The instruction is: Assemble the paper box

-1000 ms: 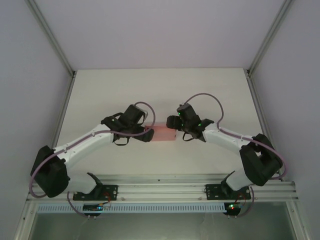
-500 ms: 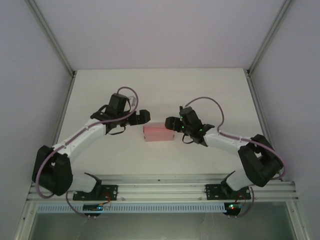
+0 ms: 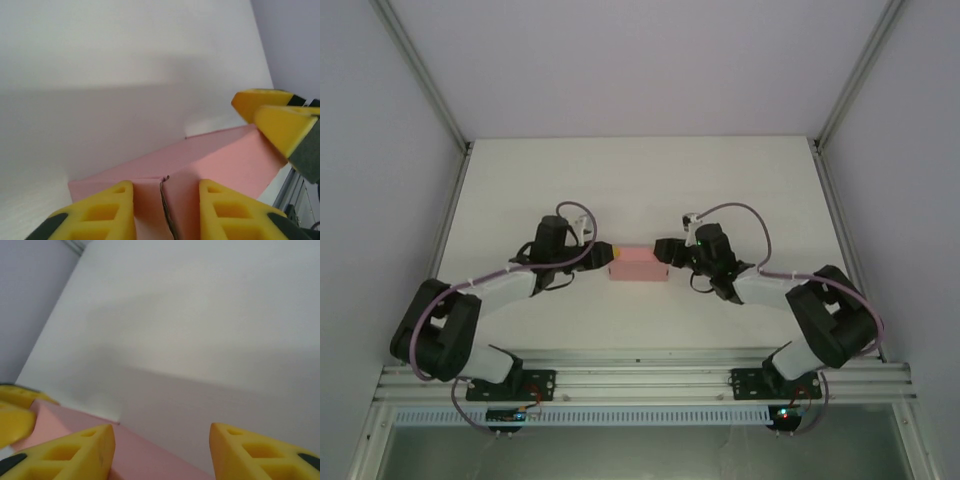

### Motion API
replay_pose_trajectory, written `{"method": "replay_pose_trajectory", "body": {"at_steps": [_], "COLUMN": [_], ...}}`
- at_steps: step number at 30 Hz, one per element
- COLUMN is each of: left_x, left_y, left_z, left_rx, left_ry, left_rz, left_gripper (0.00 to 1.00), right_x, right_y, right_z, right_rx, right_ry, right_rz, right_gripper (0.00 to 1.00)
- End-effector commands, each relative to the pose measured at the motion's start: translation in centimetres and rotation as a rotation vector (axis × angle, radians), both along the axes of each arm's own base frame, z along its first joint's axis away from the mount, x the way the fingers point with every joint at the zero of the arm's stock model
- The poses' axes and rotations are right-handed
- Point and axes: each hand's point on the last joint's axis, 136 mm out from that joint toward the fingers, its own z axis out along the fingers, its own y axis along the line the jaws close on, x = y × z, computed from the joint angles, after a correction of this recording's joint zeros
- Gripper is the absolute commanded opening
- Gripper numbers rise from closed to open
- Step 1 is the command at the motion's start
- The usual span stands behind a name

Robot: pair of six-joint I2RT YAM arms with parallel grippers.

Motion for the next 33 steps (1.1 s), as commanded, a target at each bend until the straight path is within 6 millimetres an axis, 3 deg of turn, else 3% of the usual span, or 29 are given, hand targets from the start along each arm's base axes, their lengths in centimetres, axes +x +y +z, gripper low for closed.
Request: {"method": "replay_pose_trajectory", "body": {"at_steps": [1, 3, 5, 7, 16, 25, 29, 30, 33], "left_x": [-3.3, -3.6, -3.7, -3.7, -3.8, -2.8, -1.9, -1.5, -0.7], "left_y": [0.8, 0.7, 0.8, 1.1, 1.5, 1.3, 1.1, 1.2, 1.0], "left_z": [-6.4, -7.2, -7.9, -8.4, -9.3, -8.4, -7.3, -7.1, -6.1], "left_rx": [0.106, 0.111, 0.124, 0.136, 0.155, 0.175, 0.212, 0.229, 0.244], "left_ry": [0.110, 0.100, 0.081, 0.065, 0.019, 0.025, 0.007, 0.003, -0.006], "left_rz": [-0.070, -0.097, -0.107, -0.103, -0.092, -0.074, -0.084, -0.076, -0.077], "left_gripper": [0.23, 0.19, 0.07, 0.00, 0.00, 0.00, 0.11, 0.19, 0.24], "right_x": [-4.4, -4.5, -4.5, -4.4, -4.9, -3.9, -3.0, -2.6, -1.7], "right_y": [-2.3, -2.3, -2.6, -3.0, -3.8, -3.8, -3.9, -4.0, -3.9], "right_z": [-9.0, -9.5, -9.5, -9.7, -10.1, -8.5, -7.3, -7.1, -5.9], "right_rx": [-0.178, -0.169, -0.150, -0.138, -0.159, -0.036, 0.052, 0.076, 0.126], "right_ry": [0.141, 0.107, 0.062, 0.042, -0.104, -0.111, -0.045, -0.015, 0.039], "right_rz": [0.097, 0.117, 0.113, 0.103, 0.128, 0.105, 0.097, 0.088, 0.083], "right_gripper": [0.51, 0.41, 0.30, 0.27, 0.14, 0.16, 0.23, 0.24, 0.32]}}
